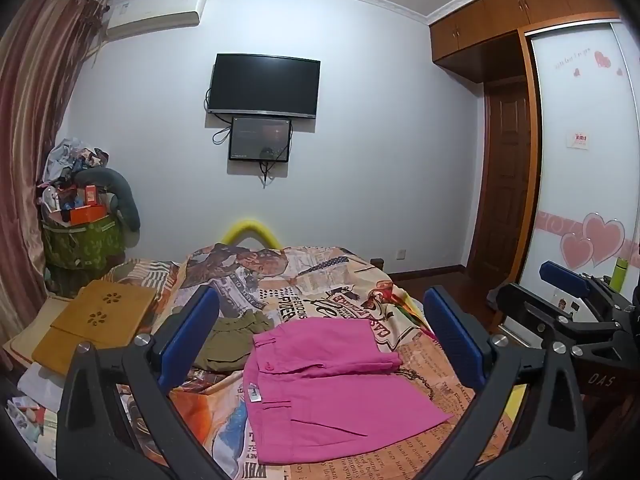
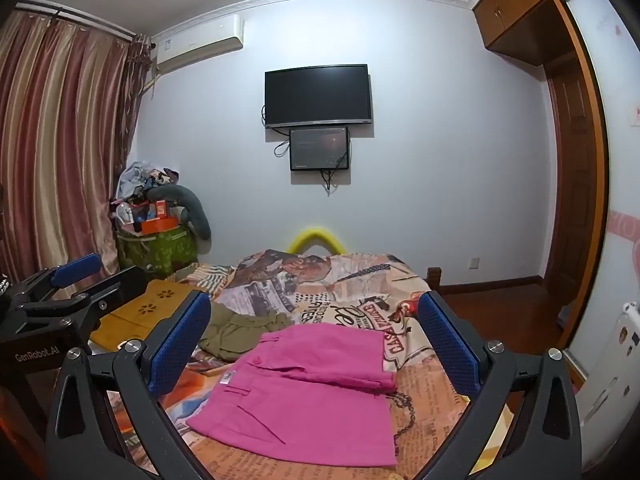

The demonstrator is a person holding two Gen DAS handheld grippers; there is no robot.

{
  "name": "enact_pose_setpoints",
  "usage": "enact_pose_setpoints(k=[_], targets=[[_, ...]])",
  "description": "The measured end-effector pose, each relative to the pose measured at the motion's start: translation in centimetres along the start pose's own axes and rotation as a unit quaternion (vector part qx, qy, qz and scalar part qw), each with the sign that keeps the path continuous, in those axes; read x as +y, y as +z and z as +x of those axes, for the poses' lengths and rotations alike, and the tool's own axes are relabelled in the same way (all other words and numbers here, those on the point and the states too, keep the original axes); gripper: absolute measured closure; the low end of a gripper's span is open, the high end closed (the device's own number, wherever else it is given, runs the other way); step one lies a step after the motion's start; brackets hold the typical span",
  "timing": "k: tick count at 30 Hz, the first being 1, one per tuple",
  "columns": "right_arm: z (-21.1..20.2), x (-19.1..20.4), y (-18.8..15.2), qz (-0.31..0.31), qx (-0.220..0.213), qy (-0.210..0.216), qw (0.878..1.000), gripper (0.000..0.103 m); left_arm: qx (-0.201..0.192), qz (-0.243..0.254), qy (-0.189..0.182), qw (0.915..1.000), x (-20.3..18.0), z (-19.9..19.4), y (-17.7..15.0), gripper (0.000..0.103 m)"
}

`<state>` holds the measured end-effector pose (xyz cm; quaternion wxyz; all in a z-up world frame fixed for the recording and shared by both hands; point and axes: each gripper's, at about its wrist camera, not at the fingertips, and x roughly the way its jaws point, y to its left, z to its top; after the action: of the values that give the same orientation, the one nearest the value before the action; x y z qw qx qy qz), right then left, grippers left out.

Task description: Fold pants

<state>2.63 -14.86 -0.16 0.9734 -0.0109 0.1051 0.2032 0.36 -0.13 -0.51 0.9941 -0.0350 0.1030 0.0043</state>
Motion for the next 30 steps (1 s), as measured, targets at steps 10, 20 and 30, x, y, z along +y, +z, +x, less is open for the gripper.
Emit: enact_pose_setpoints(k=[10,20,30], targets=[[0.08,0.37,-0.13,0.004,0.002,0.001,1.0,0.0,0.001,-0.002,0.002,1.0,-0.31,0.1,0.06,0.0],[0.09,0.34,-0.14,0.006,0.003,0.001,1.0,0.0,-0.001,-0.002,0.007,1.0,-0.28,0.12,0.08,0.0],[0.07,0.28,-0.14,0.007,0.003,0.001,1.0,0.0,-0.001,-0.003,0.008,1.0,-0.28,0.09,0.1,0.0]])
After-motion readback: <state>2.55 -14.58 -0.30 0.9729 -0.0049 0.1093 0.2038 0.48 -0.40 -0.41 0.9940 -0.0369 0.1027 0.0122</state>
